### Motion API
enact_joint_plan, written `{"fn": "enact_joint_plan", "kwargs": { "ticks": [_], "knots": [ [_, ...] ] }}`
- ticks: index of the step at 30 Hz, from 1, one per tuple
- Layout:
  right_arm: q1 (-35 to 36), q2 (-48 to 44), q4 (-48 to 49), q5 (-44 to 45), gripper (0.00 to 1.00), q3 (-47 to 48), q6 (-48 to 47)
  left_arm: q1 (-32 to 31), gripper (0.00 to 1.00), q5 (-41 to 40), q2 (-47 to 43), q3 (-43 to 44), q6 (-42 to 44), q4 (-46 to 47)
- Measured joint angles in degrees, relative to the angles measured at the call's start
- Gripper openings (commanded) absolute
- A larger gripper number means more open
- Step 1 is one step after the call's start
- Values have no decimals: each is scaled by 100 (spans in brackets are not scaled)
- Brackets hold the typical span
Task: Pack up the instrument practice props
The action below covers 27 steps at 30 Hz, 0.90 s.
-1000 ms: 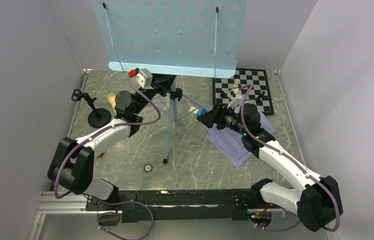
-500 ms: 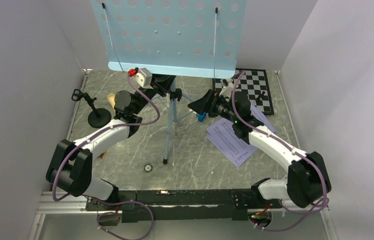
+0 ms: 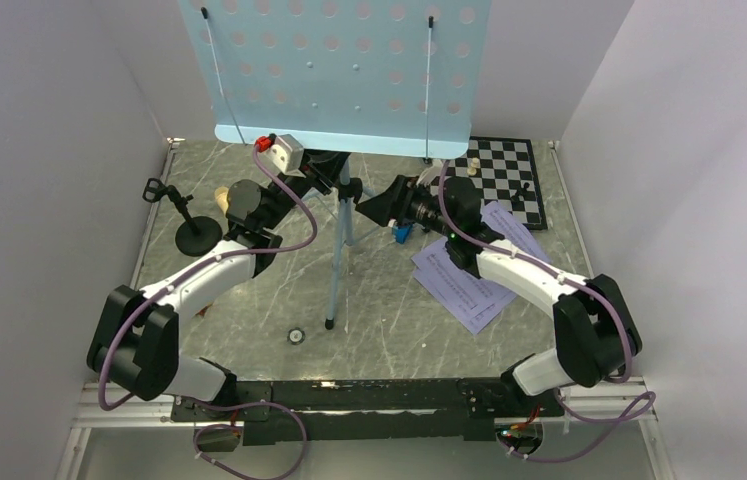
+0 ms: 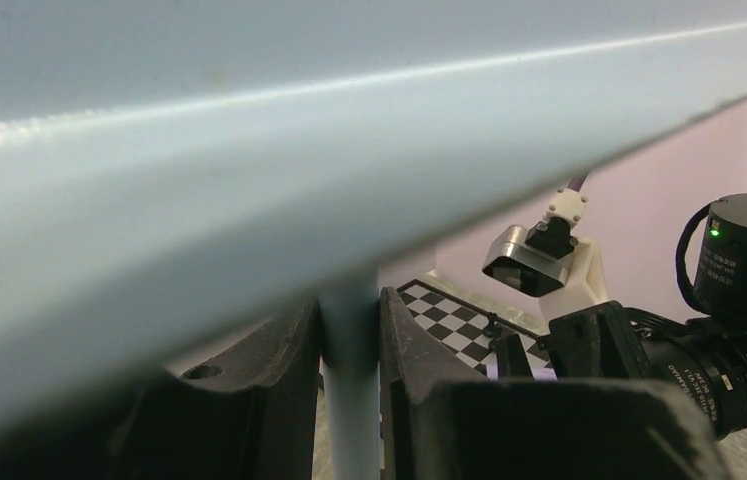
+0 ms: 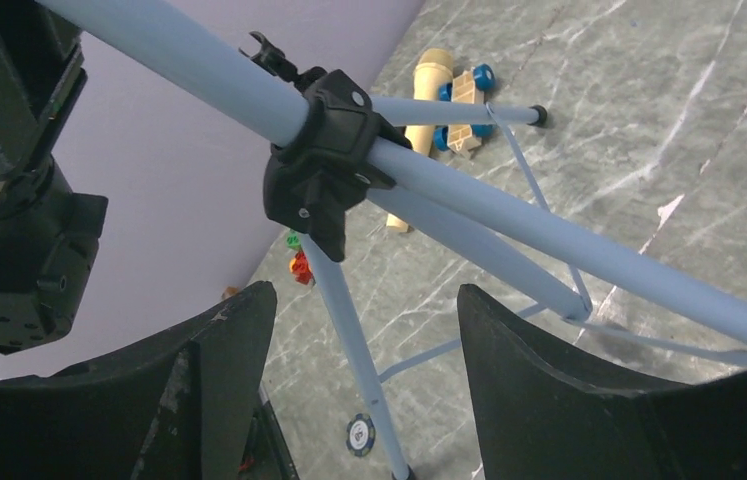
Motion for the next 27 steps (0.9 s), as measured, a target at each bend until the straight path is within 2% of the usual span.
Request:
{"fn": "enact_joint_plan", "kwargs": {
  "ticks": [7,11,17,20,27],
  "knots": [
    [83,278,125,9,59,337,-140,-9,0,-31,-79,0,22,-153],
    [96,439,118,48,35,461,-267,-13,0,-37,-114,0,31,-229],
    [179,468,319,-24,18,481,-365,-15,0,-42,-116,0,44,-236],
    [197,474,433,-52,2,452,-511,-15,0,-42,-116,2,42,-234],
    [428,402,951,378,0,149,-1519,-13,0,-63,-142,0,15,-284]
  ]
}}
